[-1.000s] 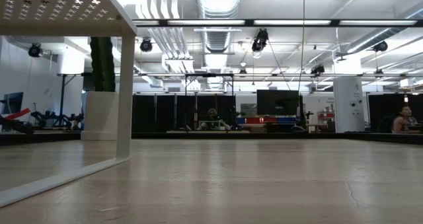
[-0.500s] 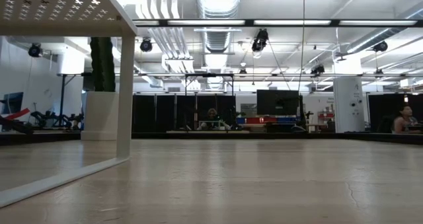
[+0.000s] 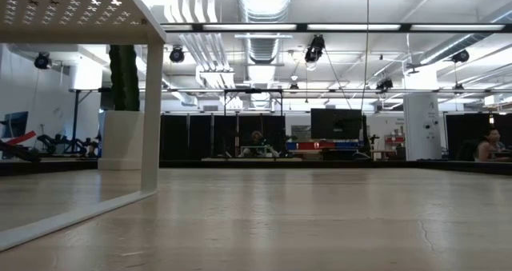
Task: Pick & Place Mini shaped plates
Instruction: Return to Home Position
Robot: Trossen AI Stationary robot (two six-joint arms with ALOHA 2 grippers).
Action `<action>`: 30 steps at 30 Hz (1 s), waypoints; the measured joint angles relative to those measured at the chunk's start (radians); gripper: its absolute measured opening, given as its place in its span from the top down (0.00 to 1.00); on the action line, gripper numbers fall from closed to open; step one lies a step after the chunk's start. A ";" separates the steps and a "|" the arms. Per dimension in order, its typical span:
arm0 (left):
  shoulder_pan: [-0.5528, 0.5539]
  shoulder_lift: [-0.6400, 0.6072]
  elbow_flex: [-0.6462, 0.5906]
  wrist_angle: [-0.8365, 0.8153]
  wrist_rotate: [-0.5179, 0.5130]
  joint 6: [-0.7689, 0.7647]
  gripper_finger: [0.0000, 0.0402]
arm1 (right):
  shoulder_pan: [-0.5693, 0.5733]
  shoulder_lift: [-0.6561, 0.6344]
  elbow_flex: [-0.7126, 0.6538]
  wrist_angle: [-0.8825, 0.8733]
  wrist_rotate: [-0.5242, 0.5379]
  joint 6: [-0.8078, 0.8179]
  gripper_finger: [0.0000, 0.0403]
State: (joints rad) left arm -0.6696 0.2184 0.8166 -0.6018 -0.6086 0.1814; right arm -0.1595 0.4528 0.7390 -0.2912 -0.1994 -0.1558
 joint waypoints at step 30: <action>0.000 -0.214 -0.068 -0.021 0.018 0.038 1.00 | 0.000 -0.436 -0.221 0.019 0.098 0.046 0.93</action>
State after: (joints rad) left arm -0.6697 0.0048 0.7486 -0.6224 -0.5907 0.2191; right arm -0.1593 0.0168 0.5182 -0.2726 -0.1013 -0.1097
